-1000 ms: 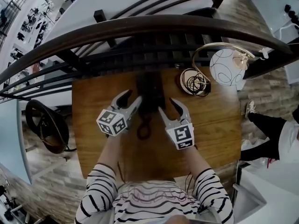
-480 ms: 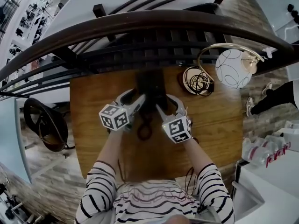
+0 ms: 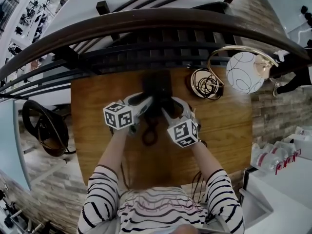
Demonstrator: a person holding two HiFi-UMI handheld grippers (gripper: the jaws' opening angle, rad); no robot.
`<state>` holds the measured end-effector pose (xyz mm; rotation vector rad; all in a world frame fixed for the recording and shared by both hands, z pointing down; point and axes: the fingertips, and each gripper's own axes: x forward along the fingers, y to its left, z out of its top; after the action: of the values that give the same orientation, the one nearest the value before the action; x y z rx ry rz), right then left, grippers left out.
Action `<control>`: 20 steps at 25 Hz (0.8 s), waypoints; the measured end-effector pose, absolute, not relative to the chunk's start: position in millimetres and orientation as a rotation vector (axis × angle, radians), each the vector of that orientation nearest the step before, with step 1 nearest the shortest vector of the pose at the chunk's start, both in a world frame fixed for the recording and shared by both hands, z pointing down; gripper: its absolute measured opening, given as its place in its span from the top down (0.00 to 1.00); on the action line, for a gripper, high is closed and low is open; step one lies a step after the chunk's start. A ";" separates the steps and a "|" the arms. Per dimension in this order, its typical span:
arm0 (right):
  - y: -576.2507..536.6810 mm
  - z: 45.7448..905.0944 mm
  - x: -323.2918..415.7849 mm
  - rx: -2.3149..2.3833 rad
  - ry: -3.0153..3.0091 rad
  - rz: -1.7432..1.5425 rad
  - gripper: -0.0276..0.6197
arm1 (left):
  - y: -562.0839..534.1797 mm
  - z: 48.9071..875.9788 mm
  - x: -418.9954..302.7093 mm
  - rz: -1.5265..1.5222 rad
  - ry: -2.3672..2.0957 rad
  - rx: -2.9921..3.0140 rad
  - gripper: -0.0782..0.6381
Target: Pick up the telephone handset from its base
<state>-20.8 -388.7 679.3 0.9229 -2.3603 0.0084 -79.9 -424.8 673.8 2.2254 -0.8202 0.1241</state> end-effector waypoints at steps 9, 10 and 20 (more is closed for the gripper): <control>-387.7 679.1 -21.2 0.924 -2.363 0.002 0.66 | -424.0 670.6 -81.8 0.043 -0.767 2.114 0.75; -387.8 679.5 -20.9 0.925 -2.363 0.001 0.66 | -424.0 670.1 -82.1 0.028 -0.763 2.099 0.76; -387.6 680.3 -20.4 0.925 -2.354 0.010 0.66 | -422.2 664.0 -83.8 -0.061 -0.735 2.010 0.78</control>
<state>-20.4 -387.6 680.3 0.9249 -2.3537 0.0104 -83.8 -422.2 664.0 2.0095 -0.7353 -0.0610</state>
